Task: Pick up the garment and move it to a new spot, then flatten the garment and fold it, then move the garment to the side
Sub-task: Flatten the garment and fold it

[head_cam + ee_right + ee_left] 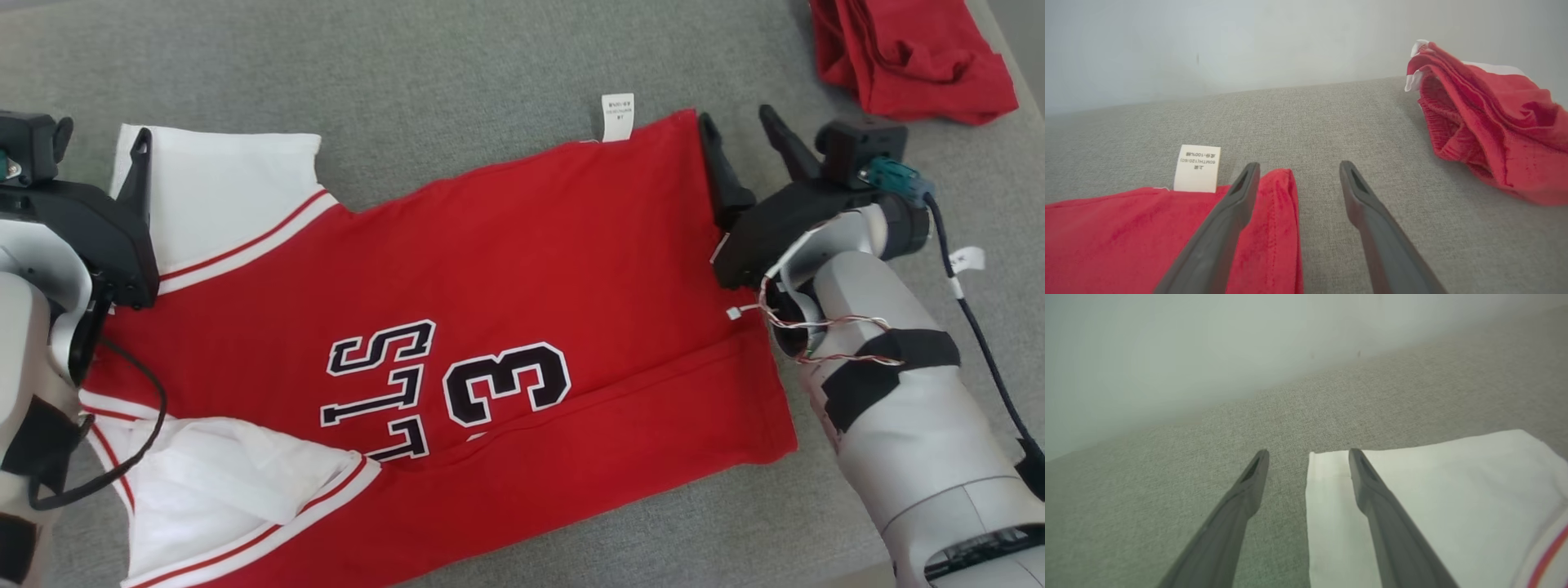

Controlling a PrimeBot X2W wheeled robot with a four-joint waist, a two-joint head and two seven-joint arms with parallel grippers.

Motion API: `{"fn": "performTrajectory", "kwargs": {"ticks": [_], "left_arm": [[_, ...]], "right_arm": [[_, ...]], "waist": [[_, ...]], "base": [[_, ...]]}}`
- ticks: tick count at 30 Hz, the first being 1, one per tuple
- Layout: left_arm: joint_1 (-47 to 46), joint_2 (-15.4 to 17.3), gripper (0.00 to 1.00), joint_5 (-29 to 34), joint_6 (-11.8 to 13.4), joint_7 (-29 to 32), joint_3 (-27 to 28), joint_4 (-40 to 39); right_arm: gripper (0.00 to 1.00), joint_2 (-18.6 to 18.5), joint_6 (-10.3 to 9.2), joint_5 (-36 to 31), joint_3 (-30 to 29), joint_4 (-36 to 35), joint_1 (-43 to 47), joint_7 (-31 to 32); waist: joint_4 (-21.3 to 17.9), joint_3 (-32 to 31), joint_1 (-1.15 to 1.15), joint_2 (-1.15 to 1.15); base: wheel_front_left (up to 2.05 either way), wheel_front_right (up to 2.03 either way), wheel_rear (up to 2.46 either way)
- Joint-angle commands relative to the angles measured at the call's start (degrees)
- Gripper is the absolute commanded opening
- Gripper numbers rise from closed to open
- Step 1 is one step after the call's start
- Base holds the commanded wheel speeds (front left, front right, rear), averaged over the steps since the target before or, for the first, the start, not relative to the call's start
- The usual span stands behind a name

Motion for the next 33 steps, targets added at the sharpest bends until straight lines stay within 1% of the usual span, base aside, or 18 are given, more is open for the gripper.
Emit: {"fn": "performTrajectory", "kwargs": {"ticks": [1,6,13,15,16,17,21,22,24,25,26,27,33], "left_arm": [[-1.1,0.4,1.0,-0.7,-0.1,-0.4,-0.8,0.8],[-3.7,0.9,1.0,-1.7,0.0,-1.0,-3.3,4.5],[-5.5,0.1,1.0,-3.7,0.0,-1.3,-5.5,8.6],[-6.0,-0.1,0.48,-4.4,0.0,-1.8,-6.3,9.5],[-6.1,-0.3,0.17,-4.9,0.0,-1.9,-6.7,9.8],[-6.2,-0.5,0.0,-5.4,0.0,-2.1,-7.1,10.0],[-7.0,-1.1,0.0,-7.6,0.0,-3.0,-8.9,10.3],[-7.3,-1.1,0.0,-8.0,0.0,-3.2,-9.5,10.3],[-7.9,-1.0,0.0,-8.4,0.0,-3.9,-10.5,10.4],[-8.3,-0.9,0.0,-8.5,0.0,-4.4,-11.0,10.3],[-8.6,-1.0,0.0,-8.5,0.0,-4.9,-11.4,10.3],[-8.9,-1.0,0.0,-8.8,0.0,-5.9,-12.4,10.1],[-9.6,-0.9,0.0,-10.6,0.0,-10.0,-14.1,9.9]], "right_arm": [[1.0,0.5,-0.16,0.4,0.7,0.7,-1.2,-0.4],[1.0,1.2,-0.16,1.8,3.2,3.6,-3.8,-0.8],[1.0,1.4,-0.16,3.3,5.5,6.4,-5.9,-1.4],[1.0,1.2,-0.16,3.7,6.1,7.3,-6.4,-1.4],[1.0,1.0,-0.16,4.0,6.4,7.6,-6.7,-1.4],[1.0,1.0,-0.16,4.2,6.8,7.8,-6.9,-1.3],[1.0,0.9,-0.16,5.3,8.4,9.0,-8.1,-0.3],[0.93,0.8,-0.16,5.6,8.7,9.2,-8.6,-0.3],[0.62,0.9,-0.16,6.2,9.4,10.0,-9.1,0.6],[0.34,0.7,-0.16,6.3,9.7,10.5,-9.4,0.8],[0.0,0.5,-0.16,6.5,9.9,10.9,-9.8,0.8],[0.0,0.4,-0.16,6.7,10.3,11.5,-10.3,0.0],[0.0,-0.6,-0.16,7.1,11.8,12.6,-11.2,-1.9]], "waist": [[-1.1,1.5,-0.02,-0.01],[-1.1,2.7,-0.02,-0.01],[-0.9,3.3,-0.02,-0.01],[-0.7,3.3,-0.02,-0.01],[-0.5,3.4,-0.02,-0.01],[-0.4,3.4,-0.02,-0.01],[0.3,4.2,-0.02,-0.01],[0.5,4.5,-0.02,-0.01],[0.9,4.8,-0.02,-0.01],[1.1,4.9,-0.02,-0.01],[1.4,5.0,-0.02,-0.01],[1.9,4.8,-0.02,-0.01],[3.1,2.4,-0.02,-0.01]], "base": [[0.0,0.0,0.0],[0.0,0.0,0.0],[0.0,0.0,0.0],[0.0,0.0,0.0],[0.0,0.0,0.0],[0.0,0.0,0.0],[0.0,0.0,0.0],[0.0,0.0,0.0],[0.0,0.0,0.0],[0.0,0.0,0.0],[0.0,0.0,0.0],[0.0,0.0,0.0],[0.0,0.0,0.0]]}}
